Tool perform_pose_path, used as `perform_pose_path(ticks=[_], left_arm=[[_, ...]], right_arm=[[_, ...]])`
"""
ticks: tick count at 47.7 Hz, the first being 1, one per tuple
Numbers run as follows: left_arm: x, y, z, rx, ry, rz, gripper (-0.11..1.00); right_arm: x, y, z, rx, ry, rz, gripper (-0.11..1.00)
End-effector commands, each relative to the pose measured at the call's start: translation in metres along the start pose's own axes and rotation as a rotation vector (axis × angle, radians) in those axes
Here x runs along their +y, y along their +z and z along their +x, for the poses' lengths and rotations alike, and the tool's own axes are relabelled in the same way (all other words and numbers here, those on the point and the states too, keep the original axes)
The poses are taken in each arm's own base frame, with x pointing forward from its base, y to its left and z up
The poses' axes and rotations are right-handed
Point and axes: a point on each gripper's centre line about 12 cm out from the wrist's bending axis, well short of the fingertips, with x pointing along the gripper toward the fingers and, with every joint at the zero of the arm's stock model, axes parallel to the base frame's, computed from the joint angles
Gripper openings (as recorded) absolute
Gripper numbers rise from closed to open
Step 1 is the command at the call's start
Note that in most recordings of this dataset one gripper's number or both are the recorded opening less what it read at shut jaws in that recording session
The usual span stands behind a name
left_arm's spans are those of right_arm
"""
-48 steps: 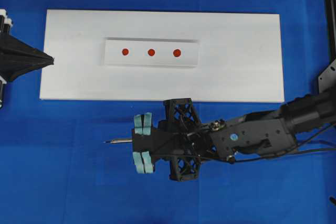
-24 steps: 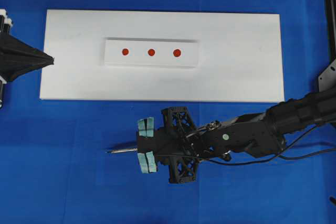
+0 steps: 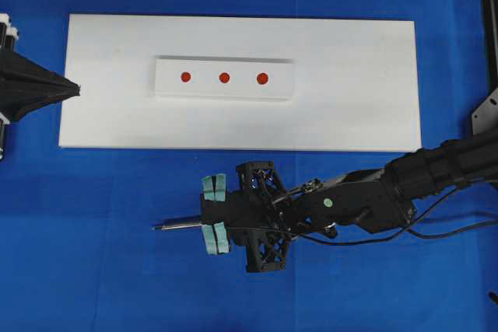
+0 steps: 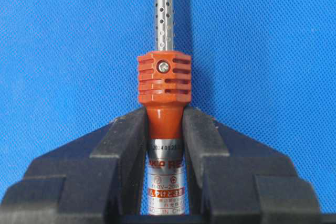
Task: Touch the tip of the soldering iron to the mark.
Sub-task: 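Lower the iron with the right gripper onto the table below the board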
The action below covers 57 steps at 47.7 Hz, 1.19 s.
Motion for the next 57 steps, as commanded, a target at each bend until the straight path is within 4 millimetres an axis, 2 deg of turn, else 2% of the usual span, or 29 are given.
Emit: perform_pose_path(ticks=[1,10,13,17,25,29,35,47,53,57], left_arm=[[-0.001,0.004,0.001,-0.011,-0.003,0.0,0.0],[-0.001,0.003,0.001,-0.009,-0.002,0.0,0.0],[-0.001,0.003,0.001,-0.009,-0.002,0.0,0.0],[-0.001,0.005,0.002,-0.014,-0.003,0.0,0.0],[-0.001,0.004,0.001,-0.011,-0.003,0.0,0.0],[-0.001,0.004,0.001,-0.011,-0.003,0.0,0.0],[-0.001,0.004,0.001,-0.012,-0.003,0.0,0.0],[-0.001,0.004,0.001,-0.011,-0.003,0.0,0.0],[-0.001,0.003,0.001,-0.009,-0.002,0.0,0.0],[-0.001,0.003,0.001,-0.009,-0.002,0.0,0.0]], right_arm=[[0.001,0.006,-0.004,-0.021,0.009,0.005,0.06],[0.001,0.006,-0.004,-0.019,0.008,0.019,0.07],[0.001,0.006,-0.004,-0.019,0.009,0.033,0.15],[0.001,0.006,-0.004,-0.017,0.008,0.042,0.35],[0.001,0.007,-0.005,-0.02,0.009,0.047,0.82],[0.002,0.007,-0.005,-0.02,0.01,0.045,0.96],[0.001,0.008,-0.005,-0.022,0.009,0.044,0.9],[0.001,0.01,-0.008,-0.023,0.004,0.037,0.92],[-0.001,0.016,-0.025,-0.012,-0.023,0.025,0.92],[-0.002,0.025,-0.046,-0.013,-0.05,0.014,0.91]])
